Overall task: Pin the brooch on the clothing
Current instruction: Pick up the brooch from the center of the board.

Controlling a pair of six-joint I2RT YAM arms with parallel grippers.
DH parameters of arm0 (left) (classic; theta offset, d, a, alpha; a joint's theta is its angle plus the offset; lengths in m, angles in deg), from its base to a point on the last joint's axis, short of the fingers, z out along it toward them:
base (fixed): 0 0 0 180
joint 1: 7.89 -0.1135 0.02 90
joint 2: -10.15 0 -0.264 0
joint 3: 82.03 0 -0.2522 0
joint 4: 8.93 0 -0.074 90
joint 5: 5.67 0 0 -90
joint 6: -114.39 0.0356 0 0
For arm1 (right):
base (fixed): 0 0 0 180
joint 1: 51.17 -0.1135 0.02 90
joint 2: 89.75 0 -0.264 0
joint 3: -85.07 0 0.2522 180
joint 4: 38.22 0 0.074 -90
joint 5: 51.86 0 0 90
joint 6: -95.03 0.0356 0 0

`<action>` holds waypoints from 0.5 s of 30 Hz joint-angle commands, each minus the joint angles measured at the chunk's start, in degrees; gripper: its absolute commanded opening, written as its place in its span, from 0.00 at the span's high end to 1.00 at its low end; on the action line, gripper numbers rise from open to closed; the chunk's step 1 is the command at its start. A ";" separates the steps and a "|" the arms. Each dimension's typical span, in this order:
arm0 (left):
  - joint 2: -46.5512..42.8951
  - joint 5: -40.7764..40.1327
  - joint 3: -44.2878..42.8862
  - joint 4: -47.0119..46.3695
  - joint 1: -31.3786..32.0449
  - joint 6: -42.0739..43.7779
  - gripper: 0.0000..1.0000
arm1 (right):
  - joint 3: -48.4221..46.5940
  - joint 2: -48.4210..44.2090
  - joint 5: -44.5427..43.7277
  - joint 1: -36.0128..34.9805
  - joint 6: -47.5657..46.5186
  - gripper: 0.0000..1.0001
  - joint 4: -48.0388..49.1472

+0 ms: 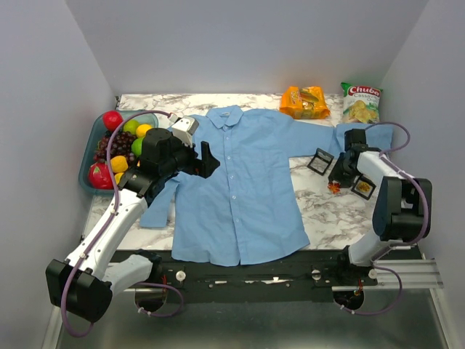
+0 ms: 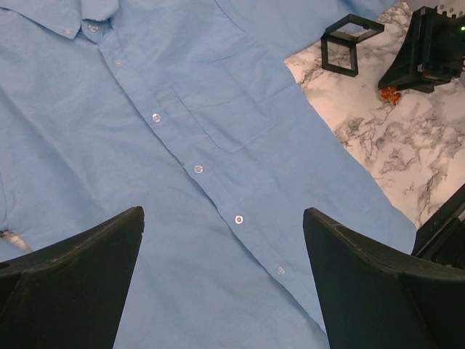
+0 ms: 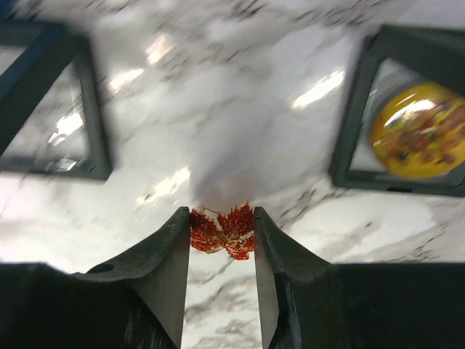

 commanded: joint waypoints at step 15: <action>-2.48 12.40 7.01 -14.63 5.59 -4.69 0.01 | -20.72 -5.88 11.53 -39.50 17.62 0.70 4.85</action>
